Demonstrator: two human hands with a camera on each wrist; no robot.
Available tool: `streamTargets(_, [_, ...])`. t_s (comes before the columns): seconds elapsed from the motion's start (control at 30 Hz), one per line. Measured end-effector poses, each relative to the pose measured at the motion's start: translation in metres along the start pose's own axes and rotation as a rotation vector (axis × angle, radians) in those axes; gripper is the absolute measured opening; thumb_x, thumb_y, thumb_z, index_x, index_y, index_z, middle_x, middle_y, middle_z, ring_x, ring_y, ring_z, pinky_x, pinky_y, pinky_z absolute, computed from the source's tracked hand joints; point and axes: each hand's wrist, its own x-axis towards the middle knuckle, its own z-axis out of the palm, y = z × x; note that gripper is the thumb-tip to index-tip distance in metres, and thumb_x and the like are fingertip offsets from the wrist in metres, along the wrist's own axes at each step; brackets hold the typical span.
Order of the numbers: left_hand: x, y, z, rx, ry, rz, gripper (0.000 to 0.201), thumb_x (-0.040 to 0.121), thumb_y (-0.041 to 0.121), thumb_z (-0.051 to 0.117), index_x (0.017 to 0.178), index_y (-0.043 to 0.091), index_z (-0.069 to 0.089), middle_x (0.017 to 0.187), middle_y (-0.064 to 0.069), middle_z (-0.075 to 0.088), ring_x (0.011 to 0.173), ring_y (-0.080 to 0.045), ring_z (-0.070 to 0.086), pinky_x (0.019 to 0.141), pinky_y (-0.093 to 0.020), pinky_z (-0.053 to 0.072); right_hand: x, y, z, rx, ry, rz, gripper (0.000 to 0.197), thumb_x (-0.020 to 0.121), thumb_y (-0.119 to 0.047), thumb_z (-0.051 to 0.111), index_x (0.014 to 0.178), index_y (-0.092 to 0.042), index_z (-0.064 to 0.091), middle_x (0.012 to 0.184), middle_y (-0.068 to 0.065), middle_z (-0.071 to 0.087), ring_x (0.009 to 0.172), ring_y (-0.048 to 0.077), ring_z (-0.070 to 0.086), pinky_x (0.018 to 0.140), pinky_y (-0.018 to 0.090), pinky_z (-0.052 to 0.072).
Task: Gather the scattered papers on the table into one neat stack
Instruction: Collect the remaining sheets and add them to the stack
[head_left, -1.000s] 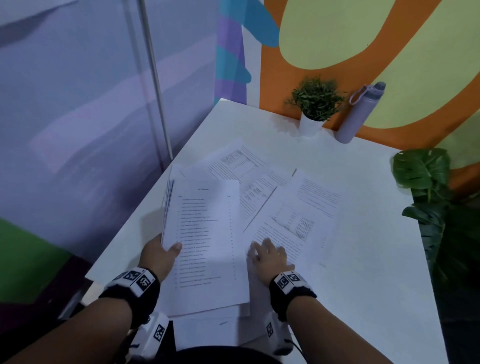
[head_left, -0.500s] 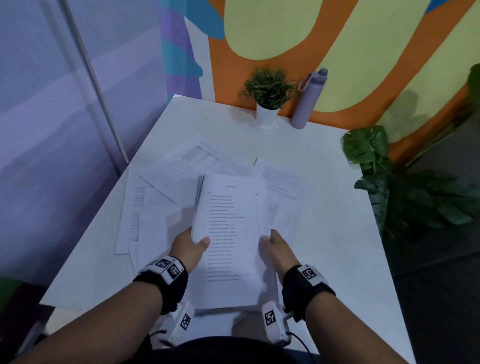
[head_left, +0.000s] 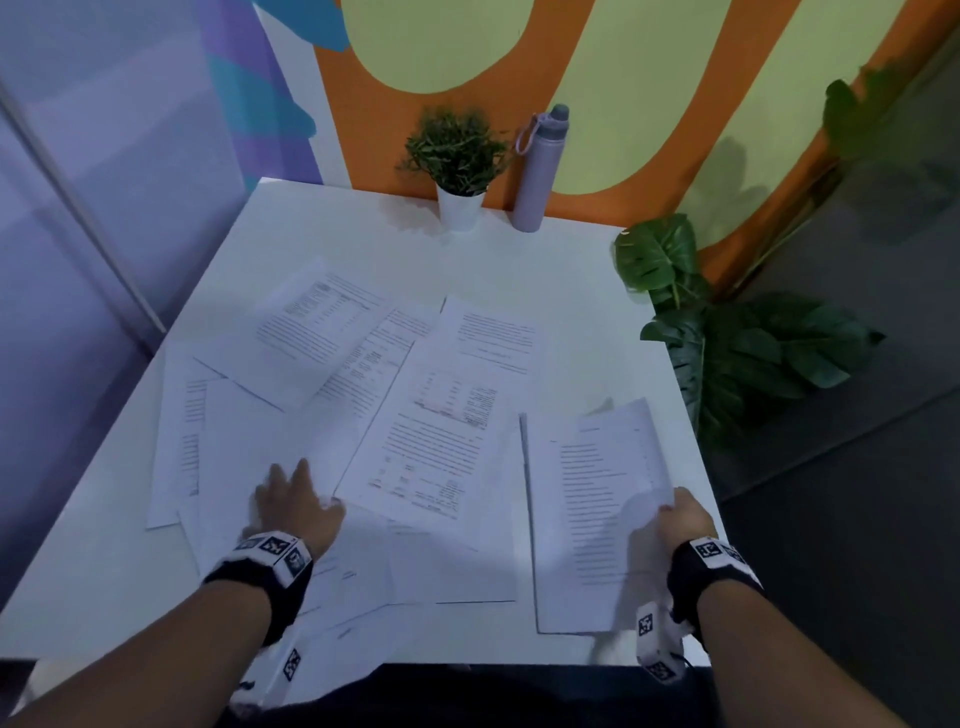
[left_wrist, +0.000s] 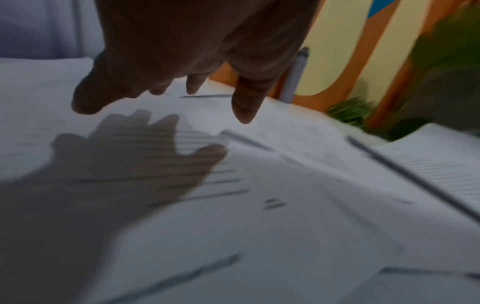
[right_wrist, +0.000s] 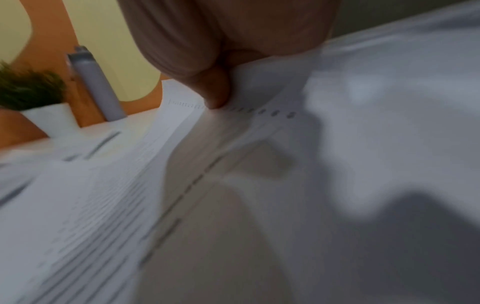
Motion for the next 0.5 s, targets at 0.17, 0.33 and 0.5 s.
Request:
streamTargets(0.17, [0.0, -0.042, 0.002, 0.084, -0.066, -0.185, 0.098, 0.078, 0.051, 0.06, 0.149, 0.024, -0.002, 0.157, -0.015, -0.012, 0.144, -0.039, -0.003, 0.116, -0.052, 0.014, 0.007, 0.006, -0.003, -0.179, -0.001, 0.04, 0.041, 0.091, -0.008, 0.036, 0.132, -0.006, 0.036, 0.131, 0.025, 0.049, 0.117, 0.041, 0.051, 0.095, 0.043, 0.043])
streamTargets(0.33, [-0.009, -0.065, 0.003, 0.106, -0.102, -0.228, 0.109, 0.07, 0.061, 0.064, 0.148, 0.03, -0.005, 0.155, -0.018, -0.019, 0.143, -0.042, -0.004, 0.116, -0.051, 0.013, -0.006, -0.023, 0.024, -0.385, 0.189, -0.07, 0.058, 0.094, -0.025, 0.042, 0.148, -0.023, 0.021, 0.156, 0.002, 0.017, 0.139, 0.028, 0.022, 0.112, 0.045, 0.024])
streamTargets(0.5, [-0.02, -0.074, -0.001, 0.072, -0.079, -0.214, 0.117, 0.059, 0.065, 0.07, 0.148, 0.032, 0.001, 0.156, -0.016, -0.01, 0.141, -0.041, 0.009, 0.115, -0.05, 0.021, -0.041, -0.089, 0.081, -0.506, -0.042, -0.68, 0.048, 0.09, -0.02, 0.047, 0.138, -0.019, 0.043, 0.146, 0.01, 0.039, 0.129, 0.034, 0.037, 0.1, 0.042, 0.037])
